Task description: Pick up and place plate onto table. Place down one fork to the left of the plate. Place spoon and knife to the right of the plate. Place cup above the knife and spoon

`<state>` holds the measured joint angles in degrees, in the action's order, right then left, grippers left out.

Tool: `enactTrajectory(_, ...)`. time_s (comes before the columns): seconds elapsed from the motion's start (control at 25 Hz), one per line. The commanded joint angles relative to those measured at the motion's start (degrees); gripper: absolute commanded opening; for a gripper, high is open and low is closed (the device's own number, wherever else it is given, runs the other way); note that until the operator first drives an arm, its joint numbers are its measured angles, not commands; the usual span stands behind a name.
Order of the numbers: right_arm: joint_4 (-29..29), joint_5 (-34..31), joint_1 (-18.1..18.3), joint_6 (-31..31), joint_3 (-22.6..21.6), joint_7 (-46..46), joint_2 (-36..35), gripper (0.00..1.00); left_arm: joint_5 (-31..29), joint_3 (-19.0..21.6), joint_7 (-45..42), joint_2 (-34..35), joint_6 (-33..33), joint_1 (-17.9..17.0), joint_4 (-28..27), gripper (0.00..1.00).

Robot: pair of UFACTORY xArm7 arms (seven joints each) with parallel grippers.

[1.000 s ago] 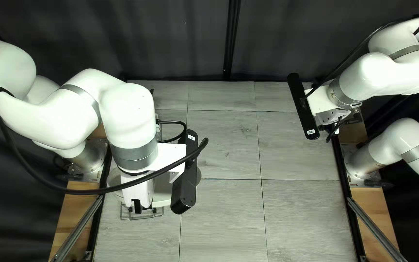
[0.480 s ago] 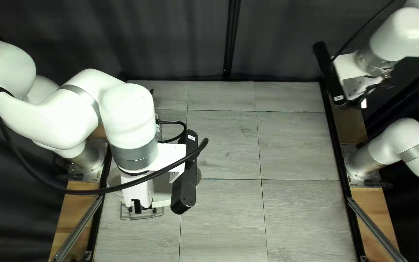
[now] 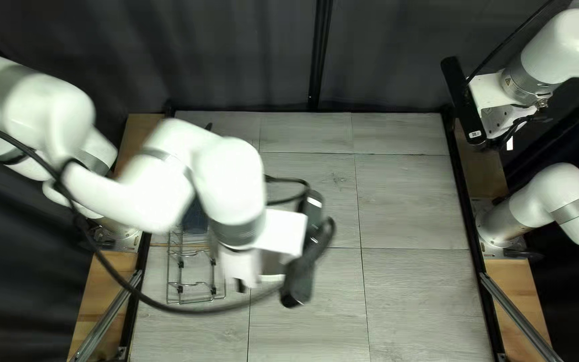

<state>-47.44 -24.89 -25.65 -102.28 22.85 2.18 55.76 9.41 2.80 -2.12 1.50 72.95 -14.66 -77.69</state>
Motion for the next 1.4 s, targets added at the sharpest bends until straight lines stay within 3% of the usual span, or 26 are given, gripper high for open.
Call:
enactTrajectory(0.04, 0.0, 0.0, 0.0, 0.0, 0.0, 0.0, 0.0, 1.00, -0.3, 0.0, 0.3, -0.4, -0.3, 0.0, -0.2, 0.00)
enactTrajectory(0.16, 0.0, 0.0, 0.0, 0.0, 0.0, 0.0, 0.0, 1.00, 0.2, -0.2, 0.8, -0.9, -1.3, 0.2, 0.6, 0.00)
enactTrajectory(0.44, 0.0, 0.0, 0.0, 0.0, 0.0, 0.0, 0.0, 1.00, -13.5, -0.4, -2.0, -5.9, -8.7, -1.1, 4.1, 0.00)
enactTrajectory(0.72, 0.0, 0.0, 0.0, 0.0, 0.0, 0.0, 0.0, 1.00, -21.6, -0.8, -2.7, -5.2, -15.6, -1.2, 11.9, 0.00)
enactTrajectory(1.12, 0.0, 0.0, 0.0, 0.0, 0.0, 0.0, 0.0, 1.00, -25.5, -1.7, -1.3, -13.5, -16.8, -0.8, 8.5, 0.00)
enactTrajectory(1.4, 0.0, 0.0, 0.0, 0.0, 0.0, 0.0, 0.0, 1.00, -24.8, -1.9, 1.2, -15.1, -17.7, 0.2, 8.7, 0.00)
